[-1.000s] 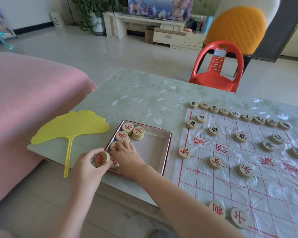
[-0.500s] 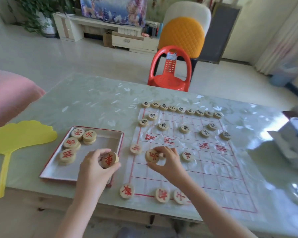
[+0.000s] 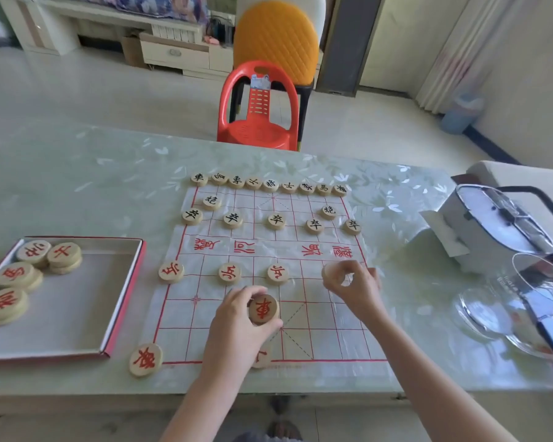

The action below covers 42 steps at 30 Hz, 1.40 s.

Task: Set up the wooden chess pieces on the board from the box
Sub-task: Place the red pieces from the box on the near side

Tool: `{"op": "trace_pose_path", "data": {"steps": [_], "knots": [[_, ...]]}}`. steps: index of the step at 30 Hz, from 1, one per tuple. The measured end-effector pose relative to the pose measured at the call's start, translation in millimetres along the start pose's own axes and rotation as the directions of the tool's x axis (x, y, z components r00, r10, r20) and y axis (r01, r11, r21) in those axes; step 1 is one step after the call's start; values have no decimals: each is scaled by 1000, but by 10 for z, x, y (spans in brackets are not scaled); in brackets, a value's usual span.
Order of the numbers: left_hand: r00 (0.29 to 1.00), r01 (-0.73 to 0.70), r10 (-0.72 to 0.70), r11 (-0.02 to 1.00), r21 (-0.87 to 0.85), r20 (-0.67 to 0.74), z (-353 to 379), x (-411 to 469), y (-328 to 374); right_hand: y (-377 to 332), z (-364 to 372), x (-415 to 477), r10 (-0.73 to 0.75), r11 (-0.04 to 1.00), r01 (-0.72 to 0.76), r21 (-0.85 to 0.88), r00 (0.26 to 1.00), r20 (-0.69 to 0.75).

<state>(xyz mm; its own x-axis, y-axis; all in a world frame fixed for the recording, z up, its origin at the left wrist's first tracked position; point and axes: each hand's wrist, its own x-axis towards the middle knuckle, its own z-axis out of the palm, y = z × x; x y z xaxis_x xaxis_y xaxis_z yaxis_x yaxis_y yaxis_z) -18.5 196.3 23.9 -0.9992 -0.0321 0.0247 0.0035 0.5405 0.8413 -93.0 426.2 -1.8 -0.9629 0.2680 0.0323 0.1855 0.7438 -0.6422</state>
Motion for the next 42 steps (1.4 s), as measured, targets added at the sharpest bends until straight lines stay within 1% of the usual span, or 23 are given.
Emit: {"op": "trace_pose_path", "data": {"steps": [5, 8, 12, 15, 18, 25, 28, 34, 37, 42], "knots": [[1000, -5, 6, 1000, 8, -9, 180, -3, 30, 97, 49, 151, 14, 998, -14, -64, 1000, -2], [1000, -3, 3, 1000, 21, -6, 226, 10, 3, 122, 96, 187, 21, 991, -16, -136, 999, 40], [1000, 12, -11, 999, 48, -12, 235, 11, -52, 163, 132, 137, 47, 989, -35, -141, 995, 87], [1000, 12, -11, 998, 68, -13, 220, -2, -82, 149, 122, 93, 56, 995, -50, -88, 996, 65], [1000, 11, -10, 998, 67, -18, 189, 1, -95, 160, 83, 27, 27, 998, -26, -61, 1000, 12], [999, 10, -8, 996, 83, -34, 17, -104, -104, 268, -63, -249, 13, 1000, -13, -22, 1000, -4], [997, 32, -25, 995, 95, -67, -142, -230, -179, 284, -108, -394, 7, 1000, -8, 15, 999, 37], [979, 138, -119, 985, 105, -167, -562, -540, -531, 98, -1, -641, -52, 997, 45, 62, 993, 109], [983, 120, -104, 987, 102, -153, -562, -606, -495, 22, -17, -698, -54, 996, 46, 77, 992, 117], [997, 39, -32, 994, 105, -66, -260, -594, -178, 142, -293, -748, -28, 994, 18, 108, 995, 94]]}}
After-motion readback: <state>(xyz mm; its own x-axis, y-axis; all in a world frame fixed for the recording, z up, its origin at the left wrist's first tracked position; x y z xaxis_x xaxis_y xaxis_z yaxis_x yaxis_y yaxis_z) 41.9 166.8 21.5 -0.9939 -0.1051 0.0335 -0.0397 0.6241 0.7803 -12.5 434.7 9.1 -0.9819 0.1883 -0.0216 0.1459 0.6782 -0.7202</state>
